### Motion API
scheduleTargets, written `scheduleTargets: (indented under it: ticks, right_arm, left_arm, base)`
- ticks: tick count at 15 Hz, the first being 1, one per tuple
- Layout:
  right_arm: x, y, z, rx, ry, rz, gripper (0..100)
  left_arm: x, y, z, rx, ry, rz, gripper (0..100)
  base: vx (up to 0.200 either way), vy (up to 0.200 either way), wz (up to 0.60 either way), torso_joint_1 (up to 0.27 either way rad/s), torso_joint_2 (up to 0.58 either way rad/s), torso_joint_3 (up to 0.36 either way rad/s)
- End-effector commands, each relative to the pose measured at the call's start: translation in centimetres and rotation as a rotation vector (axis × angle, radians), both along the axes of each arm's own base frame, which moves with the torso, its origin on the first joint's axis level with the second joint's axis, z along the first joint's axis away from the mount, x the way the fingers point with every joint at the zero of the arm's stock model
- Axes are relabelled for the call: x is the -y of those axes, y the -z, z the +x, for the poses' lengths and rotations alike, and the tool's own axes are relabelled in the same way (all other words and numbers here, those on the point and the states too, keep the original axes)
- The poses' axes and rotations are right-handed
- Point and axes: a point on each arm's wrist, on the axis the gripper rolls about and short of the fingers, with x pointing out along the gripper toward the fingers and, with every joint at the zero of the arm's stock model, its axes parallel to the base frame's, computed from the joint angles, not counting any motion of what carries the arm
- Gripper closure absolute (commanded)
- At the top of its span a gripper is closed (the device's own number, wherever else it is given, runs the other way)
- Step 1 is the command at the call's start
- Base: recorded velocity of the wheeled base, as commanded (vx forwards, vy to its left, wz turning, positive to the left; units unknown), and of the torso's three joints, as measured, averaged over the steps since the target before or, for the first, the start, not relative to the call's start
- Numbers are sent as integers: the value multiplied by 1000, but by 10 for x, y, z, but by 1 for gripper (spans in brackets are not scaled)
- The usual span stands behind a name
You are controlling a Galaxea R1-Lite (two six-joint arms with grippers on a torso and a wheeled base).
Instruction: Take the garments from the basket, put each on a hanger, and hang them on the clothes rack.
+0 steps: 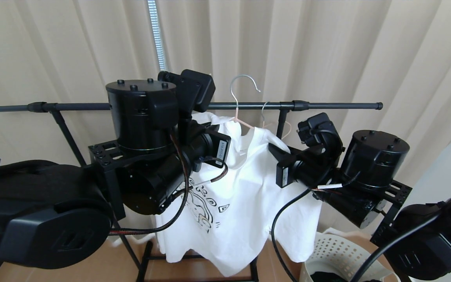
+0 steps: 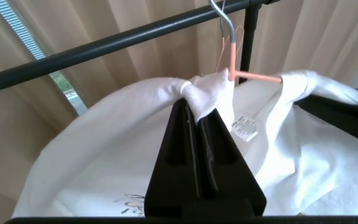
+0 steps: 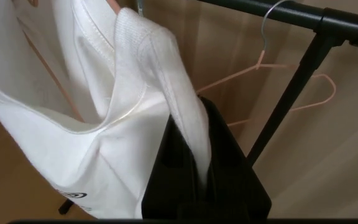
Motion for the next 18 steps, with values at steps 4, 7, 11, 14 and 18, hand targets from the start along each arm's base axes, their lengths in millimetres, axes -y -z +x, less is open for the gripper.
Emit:
scheduleTargets:
  ticks: [4, 7, 11, 14, 18]
  right_arm:
    - [-2, -6, -3, 25, -5, 21, 100]
    - [0, -10, -5, 39, -5, 39, 100]
    - [2, -13, -8, 46, -7, 46, 100]
    - [2, -16, -9, 77, -9, 66, 100]
    - [-1, -16, -13, 78, -22, 67, 100]
  left_arm:
    - [-1, 10, -1, -22, 7, 22, 100]
    - [-1, 10, -1, -23, 7, 24, 100]
    - [0, 11, -1, -23, 9, 26, 100]
    - [0, 11, 0, -24, 10, 26, 100]
    - [0, 10, -1, -23, 15, 25, 0]
  base:
    - [0, 0, 0, 0, 0, 0]
    - [0, 0, 0, 0, 0, 0]
    - [0, 0, 0, 0, 0, 0]
    - [0, 0, 0, 0, 0, 0]
    - [0, 0, 0, 0, 0, 0]
